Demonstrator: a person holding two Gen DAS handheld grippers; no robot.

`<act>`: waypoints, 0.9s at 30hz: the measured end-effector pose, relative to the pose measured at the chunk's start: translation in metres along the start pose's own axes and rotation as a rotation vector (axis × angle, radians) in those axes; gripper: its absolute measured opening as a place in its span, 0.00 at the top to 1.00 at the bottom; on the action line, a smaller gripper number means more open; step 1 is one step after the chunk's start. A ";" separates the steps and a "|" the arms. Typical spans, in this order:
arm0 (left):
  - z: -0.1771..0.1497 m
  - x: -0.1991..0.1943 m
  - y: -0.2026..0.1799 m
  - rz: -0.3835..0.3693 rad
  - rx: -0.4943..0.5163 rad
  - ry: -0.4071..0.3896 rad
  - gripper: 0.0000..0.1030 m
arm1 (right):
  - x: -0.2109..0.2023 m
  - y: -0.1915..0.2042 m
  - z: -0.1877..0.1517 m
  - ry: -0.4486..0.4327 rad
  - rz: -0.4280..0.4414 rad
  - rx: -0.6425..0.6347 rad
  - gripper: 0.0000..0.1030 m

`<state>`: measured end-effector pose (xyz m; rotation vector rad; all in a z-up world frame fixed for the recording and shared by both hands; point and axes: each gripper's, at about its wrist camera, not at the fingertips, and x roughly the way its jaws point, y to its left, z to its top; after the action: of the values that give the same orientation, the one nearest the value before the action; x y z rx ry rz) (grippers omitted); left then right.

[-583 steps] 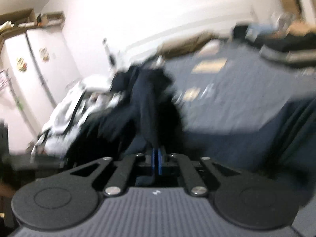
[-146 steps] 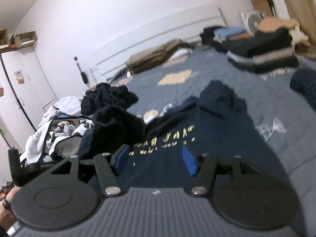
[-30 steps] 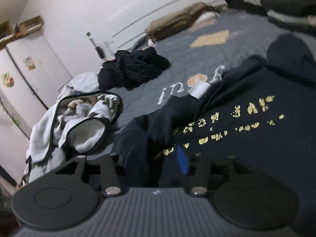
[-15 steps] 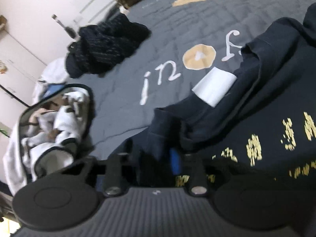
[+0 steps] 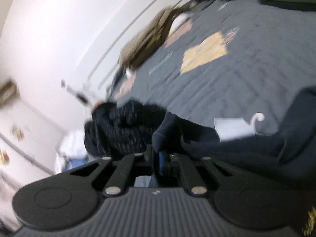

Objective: Fold clothes

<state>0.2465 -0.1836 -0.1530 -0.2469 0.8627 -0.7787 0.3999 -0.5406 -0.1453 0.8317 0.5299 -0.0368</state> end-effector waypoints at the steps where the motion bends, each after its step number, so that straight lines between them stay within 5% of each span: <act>1: 0.000 0.002 0.003 0.026 -0.013 0.005 0.92 | 0.001 0.004 -0.002 0.008 -0.018 -0.038 0.92; 5: 0.005 0.001 0.017 0.085 -0.074 0.003 0.90 | -0.014 0.013 -0.010 0.042 -0.038 -0.134 0.86; 8: 0.009 -0.006 0.023 0.104 -0.103 -0.027 0.80 | -0.045 0.013 -0.010 0.050 -0.020 -0.183 0.62; 9: 0.010 -0.009 0.024 0.108 -0.113 -0.038 0.70 | -0.057 0.014 -0.014 0.053 -0.020 -0.206 0.56; 10: 0.012 -0.011 0.025 0.113 -0.122 -0.050 0.63 | -0.069 0.015 -0.018 0.056 -0.019 -0.228 0.54; 16: 0.016 -0.012 0.032 0.104 -0.168 -0.063 0.58 | -0.112 0.005 -0.069 0.156 -0.023 -0.302 0.48; 20: 0.011 -0.011 0.032 0.079 -0.208 -0.080 0.58 | -0.107 -0.014 -0.109 0.269 -0.023 -0.266 0.48; 24: 0.006 0.000 0.034 0.046 -0.251 -0.078 0.58 | -0.099 -0.027 -0.128 0.294 0.034 -0.136 0.49; 26: 0.003 0.006 0.033 0.051 -0.246 -0.060 0.60 | -0.094 -0.030 -0.133 0.312 0.079 -0.077 0.63; 27: 0.001 0.008 0.032 0.052 -0.240 -0.053 0.67 | -0.093 -0.029 -0.133 0.316 0.090 -0.057 0.88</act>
<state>0.2667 -0.1671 -0.1734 -0.4536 0.9092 -0.6176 0.2545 -0.4813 -0.1956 0.8087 0.7862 0.1948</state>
